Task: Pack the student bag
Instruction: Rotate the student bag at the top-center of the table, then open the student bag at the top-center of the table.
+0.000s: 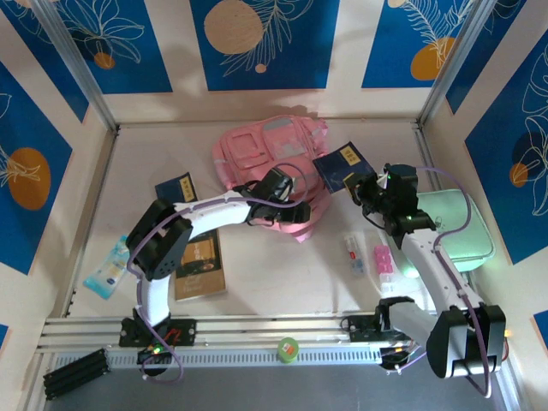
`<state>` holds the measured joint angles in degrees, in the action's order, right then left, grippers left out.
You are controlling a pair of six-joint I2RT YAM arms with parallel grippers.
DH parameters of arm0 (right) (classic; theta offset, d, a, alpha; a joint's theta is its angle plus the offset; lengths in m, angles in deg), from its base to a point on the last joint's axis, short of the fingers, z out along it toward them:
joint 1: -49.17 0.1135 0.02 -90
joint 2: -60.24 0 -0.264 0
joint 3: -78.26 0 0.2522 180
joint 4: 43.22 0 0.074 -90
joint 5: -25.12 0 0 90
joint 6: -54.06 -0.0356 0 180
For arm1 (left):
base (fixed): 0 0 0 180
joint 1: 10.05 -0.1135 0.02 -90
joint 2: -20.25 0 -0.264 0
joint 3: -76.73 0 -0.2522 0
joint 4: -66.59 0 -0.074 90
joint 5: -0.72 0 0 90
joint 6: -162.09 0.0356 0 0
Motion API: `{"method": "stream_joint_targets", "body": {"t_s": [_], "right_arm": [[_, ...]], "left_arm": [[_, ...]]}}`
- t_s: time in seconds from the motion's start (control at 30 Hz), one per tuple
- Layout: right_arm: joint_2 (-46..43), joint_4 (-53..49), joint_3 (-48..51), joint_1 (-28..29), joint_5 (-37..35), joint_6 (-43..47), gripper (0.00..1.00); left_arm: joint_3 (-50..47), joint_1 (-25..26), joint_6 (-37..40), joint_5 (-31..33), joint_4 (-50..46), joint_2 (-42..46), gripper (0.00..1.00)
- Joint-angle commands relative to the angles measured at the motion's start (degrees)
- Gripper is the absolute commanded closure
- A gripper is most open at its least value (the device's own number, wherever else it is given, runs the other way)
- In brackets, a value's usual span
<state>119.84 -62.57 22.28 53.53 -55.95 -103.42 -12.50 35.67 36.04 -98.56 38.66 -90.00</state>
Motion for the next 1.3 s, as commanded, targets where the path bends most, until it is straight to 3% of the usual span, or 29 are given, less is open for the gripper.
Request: {"method": "stream_joint_targets", "body": {"t_s": [0.0, 0.17, 0.3, 0.43, 0.57, 0.8, 0.93, 1.07, 1.2, 1.27], "right_arm": [[-2.26, -0.8, -1.69, -1.53, -0.23, 3.11, 0.98], [-3.1, -2.0, -1.45, -2.47, -0.13, 3.49, 0.98], [-3.56, -2.24, -0.45, -2.76, 0.03, 3.06, 0.98], [-3.69, -3.51, -0.37, -3.48, 0.52, 3.21, 0.98], [-4.99, -4.67, -0.5, -4.25, 0.24, 4.04, 0.98], [-5.72, -5.08, 0.09, -4.89, 0.17, 3.94, 0.98], [-5.58, -4.82, 0.56, -4.89, 0.39, 3.59, 0.98], [-5.62, -4.8, 0.72, -4.85, 0.48, 3.42, 0.98], [-5.63, -4.8, 0.88, -4.89, 0.48, 3.48, 0.98], [-5.72, -4.87, 1.02, -4.97, 0.41, 3.54, 0.98]], "left_arm": [[4.37, -0.46, 2.71, 1.15, -6.43, 3.6, 0.17], [12.26, -0.59, 17.94, 9.91, -15.5, 3.39, 0.06], [17.38, -0.61, 30.73, 13.41, -19.77, -0.41, 0.03], [24.58, -0.45, 39.76, 16.14, -25.82, -6.72, 0.16], [30.91, -0.45, 42.11, 24.15, -30.95, -12.07, 0.31], [36.04, -0.49, 46.32, 23.53, -33.84, -18.88, 0.41], [38.9, -0.49, 45.82, 25.72, -34.32, -21.35, 0.52], [39.2, -0.46, 44.81, 25.83, -33.67, -21.0, 0.64], [39.36, -0.46, 44.41, 26.25, -33.36, -21.05, 0.66], [39.92, -0.68, 43.89, 25.53, -33.96, -21.17, 0.72]]}}
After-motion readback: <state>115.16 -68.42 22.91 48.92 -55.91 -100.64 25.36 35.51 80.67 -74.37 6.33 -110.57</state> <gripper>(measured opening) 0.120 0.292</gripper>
